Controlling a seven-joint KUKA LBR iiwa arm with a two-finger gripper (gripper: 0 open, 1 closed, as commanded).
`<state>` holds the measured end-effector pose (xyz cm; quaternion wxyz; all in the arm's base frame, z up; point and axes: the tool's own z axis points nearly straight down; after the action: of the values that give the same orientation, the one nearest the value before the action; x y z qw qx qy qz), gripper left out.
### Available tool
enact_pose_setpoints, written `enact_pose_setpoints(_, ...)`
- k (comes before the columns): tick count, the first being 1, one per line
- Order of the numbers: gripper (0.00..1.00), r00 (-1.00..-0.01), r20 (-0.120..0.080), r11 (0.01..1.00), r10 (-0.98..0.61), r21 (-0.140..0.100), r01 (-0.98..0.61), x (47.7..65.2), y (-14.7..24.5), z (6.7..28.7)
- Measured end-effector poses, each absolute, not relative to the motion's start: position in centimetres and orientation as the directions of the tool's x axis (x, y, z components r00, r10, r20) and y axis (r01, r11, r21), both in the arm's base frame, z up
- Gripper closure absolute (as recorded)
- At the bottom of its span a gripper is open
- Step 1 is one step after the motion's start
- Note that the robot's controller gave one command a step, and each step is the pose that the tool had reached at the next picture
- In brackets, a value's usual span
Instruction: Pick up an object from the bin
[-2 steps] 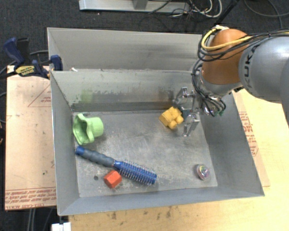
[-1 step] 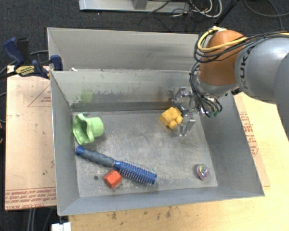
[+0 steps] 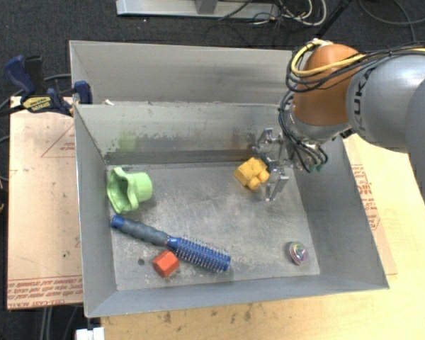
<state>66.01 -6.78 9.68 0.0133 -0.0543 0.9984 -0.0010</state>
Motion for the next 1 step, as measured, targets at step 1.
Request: enact_pose_setpoints(1, 0.0, -0.999, -0.033, 0.999, -0.034, 0.0, -0.034, 65.98, -6.12, 9.38)
